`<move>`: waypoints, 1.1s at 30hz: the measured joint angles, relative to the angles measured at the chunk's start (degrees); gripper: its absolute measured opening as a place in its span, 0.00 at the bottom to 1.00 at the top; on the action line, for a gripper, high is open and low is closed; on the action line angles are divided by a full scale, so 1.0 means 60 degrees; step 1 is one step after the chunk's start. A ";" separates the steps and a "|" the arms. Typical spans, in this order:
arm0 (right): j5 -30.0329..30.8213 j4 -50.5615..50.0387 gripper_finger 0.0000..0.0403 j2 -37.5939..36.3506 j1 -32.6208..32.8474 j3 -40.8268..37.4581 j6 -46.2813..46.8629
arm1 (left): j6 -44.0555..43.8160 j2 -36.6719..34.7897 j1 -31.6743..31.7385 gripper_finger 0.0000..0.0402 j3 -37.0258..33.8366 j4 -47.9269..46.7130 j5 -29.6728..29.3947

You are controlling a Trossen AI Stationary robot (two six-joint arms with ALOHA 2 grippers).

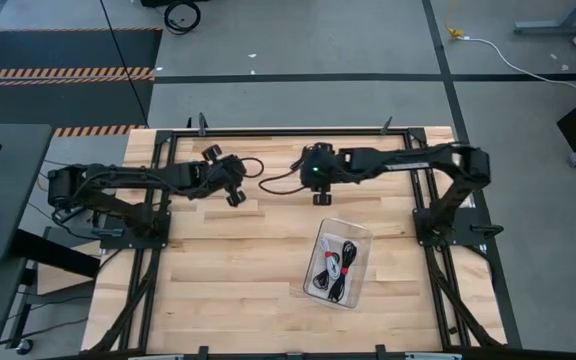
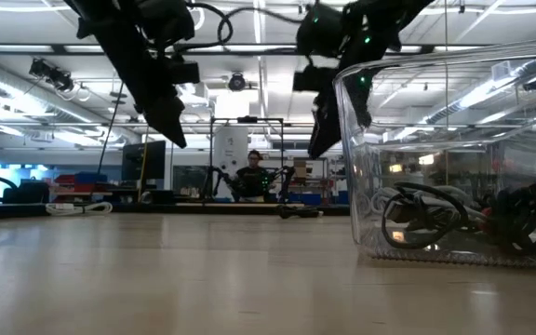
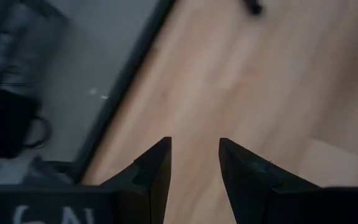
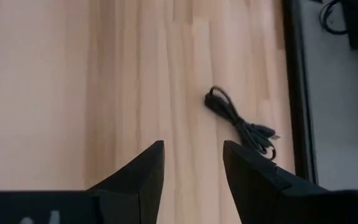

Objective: Pick and place USB-C Cables
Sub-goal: Put the black USB charger cable into the transparent bin

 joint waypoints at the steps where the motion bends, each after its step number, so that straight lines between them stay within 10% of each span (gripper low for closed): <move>1: 0.0088 -0.0118 0.42 0.0233 -0.0019 0.0169 -0.0240 | -0.0041 0.0000 -0.0054 0.35 0.0000 -0.0036 0.0302; 18: -0.0542 -0.3301 0.42 0.3330 -0.0568 0.4740 -0.2956 | -0.0445 -0.0242 -0.2057 0.35 0.0000 -0.0487 0.1858; 33: -0.0759 -0.3113 0.42 0.4061 -0.1382 0.5094 -0.3145 | -0.1072 -0.1938 -0.3170 0.35 0.0029 -0.1155 0.1340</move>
